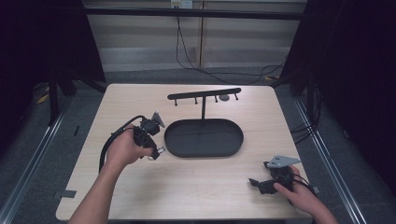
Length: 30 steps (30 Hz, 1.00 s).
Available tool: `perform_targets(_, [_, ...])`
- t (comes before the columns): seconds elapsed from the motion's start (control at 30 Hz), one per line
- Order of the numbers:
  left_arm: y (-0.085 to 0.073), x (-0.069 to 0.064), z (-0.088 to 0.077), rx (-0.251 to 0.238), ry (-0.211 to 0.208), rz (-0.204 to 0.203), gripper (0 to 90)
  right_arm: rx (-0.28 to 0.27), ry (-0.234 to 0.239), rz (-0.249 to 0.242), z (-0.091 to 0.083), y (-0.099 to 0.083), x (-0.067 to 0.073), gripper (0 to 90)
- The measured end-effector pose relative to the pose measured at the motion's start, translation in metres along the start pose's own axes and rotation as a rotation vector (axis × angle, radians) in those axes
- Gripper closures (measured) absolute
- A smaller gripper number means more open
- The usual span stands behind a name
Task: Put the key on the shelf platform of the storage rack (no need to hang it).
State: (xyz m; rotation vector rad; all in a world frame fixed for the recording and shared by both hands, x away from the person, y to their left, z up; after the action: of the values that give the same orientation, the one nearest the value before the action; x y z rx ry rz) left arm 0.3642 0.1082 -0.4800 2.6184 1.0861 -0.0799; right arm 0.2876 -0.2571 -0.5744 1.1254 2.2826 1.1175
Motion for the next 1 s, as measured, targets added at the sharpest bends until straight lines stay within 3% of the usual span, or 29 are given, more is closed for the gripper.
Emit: perform_targets(1.0, [0.04,-0.014,-0.01,-0.015,-0.019,0.016,73.3,0.0,-0.002,0.002,0.0,0.0,0.0,7.3])
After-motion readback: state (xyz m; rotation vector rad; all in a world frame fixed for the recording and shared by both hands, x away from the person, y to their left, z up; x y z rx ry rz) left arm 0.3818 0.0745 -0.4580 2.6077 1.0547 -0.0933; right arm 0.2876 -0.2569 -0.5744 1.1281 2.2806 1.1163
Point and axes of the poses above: each handheld gripper's, and its own axes: z roughly forward along the jaws, y roughly out of its top, x roughly to its left, the point moved 9 cm from there along z, roughly forward along the jaws, and after that the axes turned 6 degrees about -x, right-handed, at the moved point
